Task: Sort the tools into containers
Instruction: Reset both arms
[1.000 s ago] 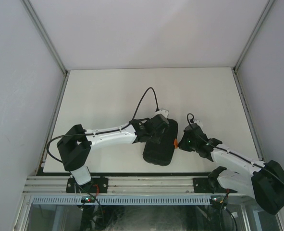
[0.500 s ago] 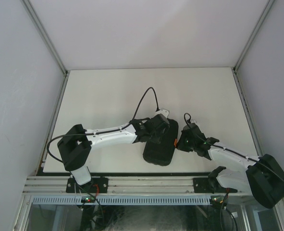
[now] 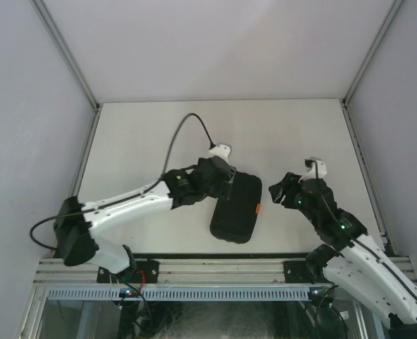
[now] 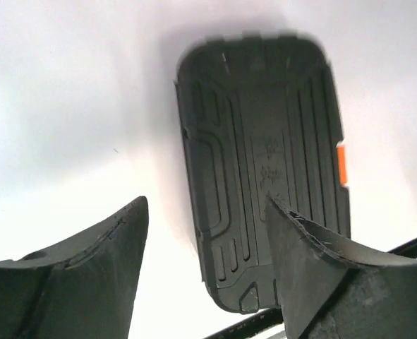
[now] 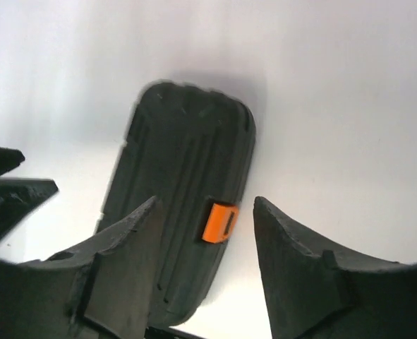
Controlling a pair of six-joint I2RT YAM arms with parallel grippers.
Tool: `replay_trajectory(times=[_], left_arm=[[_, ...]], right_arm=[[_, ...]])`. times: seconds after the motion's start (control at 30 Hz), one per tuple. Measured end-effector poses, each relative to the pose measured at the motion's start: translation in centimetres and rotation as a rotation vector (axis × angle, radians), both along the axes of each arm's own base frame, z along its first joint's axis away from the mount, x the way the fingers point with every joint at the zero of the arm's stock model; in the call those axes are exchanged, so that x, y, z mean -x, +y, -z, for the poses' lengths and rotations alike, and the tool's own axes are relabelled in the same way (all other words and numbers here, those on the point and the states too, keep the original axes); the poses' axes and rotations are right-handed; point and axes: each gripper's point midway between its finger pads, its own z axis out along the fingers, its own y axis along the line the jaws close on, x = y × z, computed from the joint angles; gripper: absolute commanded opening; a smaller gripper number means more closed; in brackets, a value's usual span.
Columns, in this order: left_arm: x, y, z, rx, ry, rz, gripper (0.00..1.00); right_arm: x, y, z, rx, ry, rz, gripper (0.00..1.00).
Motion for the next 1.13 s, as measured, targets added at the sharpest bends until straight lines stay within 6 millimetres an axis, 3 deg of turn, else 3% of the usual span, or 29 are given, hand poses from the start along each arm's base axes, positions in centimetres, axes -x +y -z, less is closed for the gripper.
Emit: replay_trajectory(times=[0.13, 0.27, 0.33, 0.43, 0.57, 0.77, 1.0, 1.13], left_arm=[[-1.2, 2.7, -6.4, 0.108, -0.133, -0.076, 0.85], [-1.3, 6.2, -12.9, 0.237, -0.278, -0.152, 1.00], [-0.8, 8.2, -15.0, 0.287, -0.336, -0.181, 1.00], [0.3, 11.7, -16.5, 0.346, -0.403, -0.234, 1.00], [1.7, 15.6, -16.2, 0.392, -0.456, -0.297, 1.00], [3.4, 19.8, -13.0, 0.445, -0.480, -0.382, 1.00], [3.9, 21.2, -9.4, 0.439, -0.446, -0.450, 1.00], [3.9, 21.6, -8.8, 0.440, -0.435, -0.481, 1.00]], right_arm=[[0.7, -1.1, -5.2, -0.027, -0.156, -0.014, 0.69], [2.2, -2.5, -9.7, -0.068, -0.309, -0.017, 0.93], [2.9, -3.3, -11.0, -0.078, -0.365, -0.013, 0.99], [3.8, -4.4, -12.1, -0.074, -0.415, 0.000, 1.00], [4.3, -5.5, -11.6, -0.053, -0.412, 0.034, 1.00], [4.6, -6.6, -10.7, -0.025, -0.386, 0.073, 1.00], [4.6, -6.9, -10.5, -0.014, -0.380, 0.085, 1.00], [4.6, -6.8, -10.4, -0.015, -0.379, 0.078, 1.00]])
